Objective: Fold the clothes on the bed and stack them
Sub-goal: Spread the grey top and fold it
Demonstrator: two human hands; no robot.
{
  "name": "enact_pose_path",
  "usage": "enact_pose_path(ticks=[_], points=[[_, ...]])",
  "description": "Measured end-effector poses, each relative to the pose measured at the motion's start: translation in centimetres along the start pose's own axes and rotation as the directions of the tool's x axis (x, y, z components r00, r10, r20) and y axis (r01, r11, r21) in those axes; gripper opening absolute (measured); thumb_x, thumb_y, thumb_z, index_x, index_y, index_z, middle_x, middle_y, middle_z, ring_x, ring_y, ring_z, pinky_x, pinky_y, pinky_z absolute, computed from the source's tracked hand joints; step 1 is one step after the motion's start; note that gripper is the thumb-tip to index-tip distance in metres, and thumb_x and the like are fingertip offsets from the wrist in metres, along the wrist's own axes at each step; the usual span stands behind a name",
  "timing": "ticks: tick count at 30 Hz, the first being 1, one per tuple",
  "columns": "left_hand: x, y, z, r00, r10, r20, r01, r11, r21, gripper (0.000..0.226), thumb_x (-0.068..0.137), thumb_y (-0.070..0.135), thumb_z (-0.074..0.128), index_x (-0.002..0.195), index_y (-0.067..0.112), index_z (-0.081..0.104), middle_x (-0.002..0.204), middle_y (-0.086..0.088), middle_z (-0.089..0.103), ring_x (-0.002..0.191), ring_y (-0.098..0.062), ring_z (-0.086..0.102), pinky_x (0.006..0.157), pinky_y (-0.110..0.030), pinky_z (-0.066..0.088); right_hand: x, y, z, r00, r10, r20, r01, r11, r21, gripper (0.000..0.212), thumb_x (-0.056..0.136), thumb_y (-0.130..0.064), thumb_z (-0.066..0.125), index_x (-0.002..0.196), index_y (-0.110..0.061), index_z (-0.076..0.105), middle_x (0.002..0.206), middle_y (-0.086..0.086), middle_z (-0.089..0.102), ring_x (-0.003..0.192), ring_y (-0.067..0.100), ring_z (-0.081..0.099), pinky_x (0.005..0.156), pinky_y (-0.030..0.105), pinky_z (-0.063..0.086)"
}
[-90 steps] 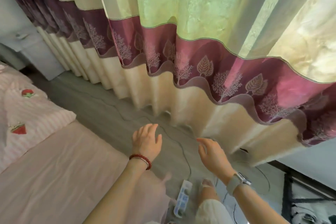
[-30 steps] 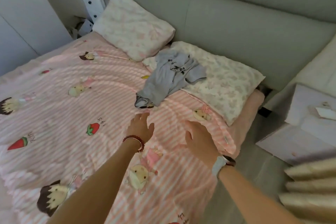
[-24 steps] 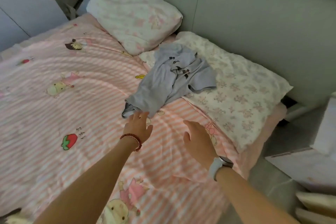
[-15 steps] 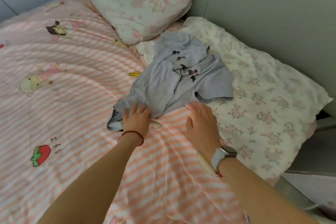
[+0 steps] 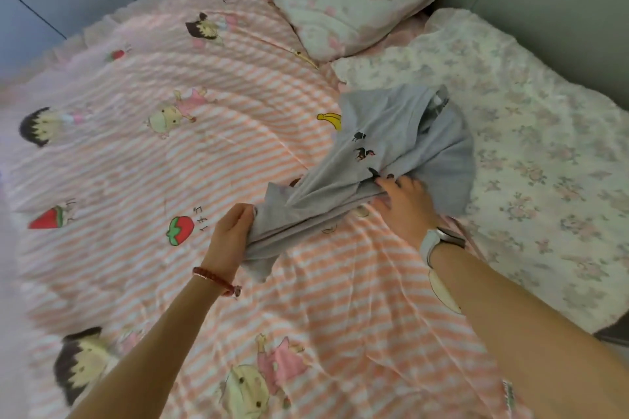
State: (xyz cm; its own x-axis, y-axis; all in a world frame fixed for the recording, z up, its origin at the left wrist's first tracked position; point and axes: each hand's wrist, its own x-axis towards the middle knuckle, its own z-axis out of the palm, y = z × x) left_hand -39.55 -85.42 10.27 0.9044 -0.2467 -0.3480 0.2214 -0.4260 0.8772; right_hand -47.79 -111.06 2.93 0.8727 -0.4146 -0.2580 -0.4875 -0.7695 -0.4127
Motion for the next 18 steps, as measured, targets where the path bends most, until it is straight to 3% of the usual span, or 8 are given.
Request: enact_pose_path(ticks=[2,5,8,11,15,18], points=[[-1.7,0.2,-2.2,0.996,-0.016,0.088,0.013,0.999,0.034,0.027,0.098,0.018,0.041,0.083,0.020,0.063,0.089,0.005,0.062,0.084,-0.014,0.056,0.079,-0.026,0.044,-1.6,-2.6,1.3,0.998,-0.061,0.000,0.061,0.994,0.096,0.032,0.094,-0.028,0.050,0.118,-0.010,0.060,0.115,0.015,0.056,0.109,0.033,0.047,0.090,0.040,0.041],[-4.3,0.1,-6.2,0.976,-0.036,0.216,-0.017,0.971,0.240,0.024,0.095,0.021,0.049,0.087,0.033,0.068,0.095,0.018,0.066,0.090,0.002,0.059,0.075,-0.008,0.045,-4.9,-6.4,2.6,0.996,-0.055,-0.070,0.073,0.954,0.292,0.027,0.096,-0.017,0.047,0.093,0.002,0.066,0.090,0.014,0.059,0.086,0.030,0.054,0.073,0.035,0.042],[-7.4,-0.8,-10.7,0.967,-0.113,0.228,0.010,0.912,0.411,0.022,0.094,0.018,0.052,0.086,0.025,0.072,0.089,0.004,0.071,0.083,-0.010,0.061,0.073,-0.018,0.047,-9.0,-10.3,3.7,0.992,-0.099,-0.080,0.121,0.921,0.371,0.025,0.096,-0.014,0.047,0.097,0.003,0.066,0.090,0.015,0.061,0.087,0.028,0.056,0.070,0.025,0.035],[-11.4,-2.7,-15.2,0.970,-0.155,0.187,0.033,0.846,0.532,0.019,0.093,0.017,0.054,0.090,0.019,0.073,0.090,0.002,0.070,0.082,-0.009,0.060,0.068,-0.011,0.043,-13.5,-14.3,4.9,0.983,-0.178,-0.034,0.176,0.895,0.410,0.025,0.096,-0.013,0.047,0.103,0.001,0.066,0.096,0.012,0.062,0.091,0.024,0.057,0.075,0.023,0.040],[-18.2,-5.9,-20.6,0.973,-0.172,0.156,0.062,0.839,0.541,0.018,0.091,0.020,0.056,0.095,0.016,0.074,0.084,0.002,0.069,0.074,-0.005,0.059,0.063,-0.007,0.041,-20.4,-20.0,5.9,0.961,-0.271,0.051,0.211,0.842,0.497,0.020,0.094,-0.011,0.051,0.087,-0.001,0.067,0.085,0.006,0.060,0.083,0.021,0.057,0.071,0.024,0.042],[-23.7,-8.2,-24.9,0.929,-0.281,0.241,0.110,0.831,0.545,0.018,0.091,0.024,0.057,0.082,0.022,0.073,0.071,0.005,0.067,0.062,-0.003,0.054,0.057,-0.009,0.041,-26.3,-23.4,7.0,0.937,-0.323,0.135,0.197,0.805,0.560,0.022,0.090,-0.012,0.055,0.075,0.000,0.065,0.078,0.008,0.062,0.077,0.020,0.058,0.072,0.031,0.046]])
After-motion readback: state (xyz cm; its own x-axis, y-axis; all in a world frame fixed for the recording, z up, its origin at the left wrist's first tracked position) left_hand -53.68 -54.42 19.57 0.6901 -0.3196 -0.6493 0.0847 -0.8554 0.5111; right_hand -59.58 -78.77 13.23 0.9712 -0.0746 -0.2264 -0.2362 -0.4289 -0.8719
